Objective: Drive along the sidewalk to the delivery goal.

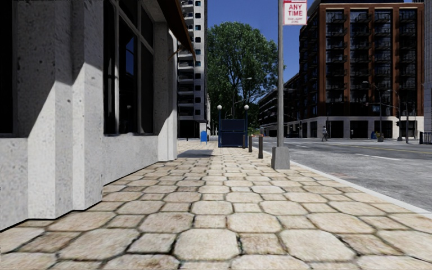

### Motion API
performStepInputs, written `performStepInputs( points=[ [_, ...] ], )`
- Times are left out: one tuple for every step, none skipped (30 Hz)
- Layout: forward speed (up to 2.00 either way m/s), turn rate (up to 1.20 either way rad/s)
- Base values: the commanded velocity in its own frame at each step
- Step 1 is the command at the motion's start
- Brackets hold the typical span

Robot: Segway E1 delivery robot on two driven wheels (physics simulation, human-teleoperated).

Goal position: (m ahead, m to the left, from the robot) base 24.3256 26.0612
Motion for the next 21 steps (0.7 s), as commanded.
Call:
performStepInputs(
  points=[
    [1.85,0.0],
    [1.85,0.0],
    [1.85,0.0],
    [1.85,0.0],
    [1.85,0.0],
    [1.82,0.0],
    [1.81,0.0],
    [1.81,0.0],
    [1.8,0.0],
    [1.8,0.0],
    [1.79,0.0],
    [1.79,0.0],
    [1.77,0.0],
    [1.76,0.0],
    [1.77,0.0],
    [1.77,0.0],
    [1.77,0.0],
    [1.77,0.0],
    [1.77,0.0],
    [1.77,0.0],
    [1.77,0.0]
  ],
)
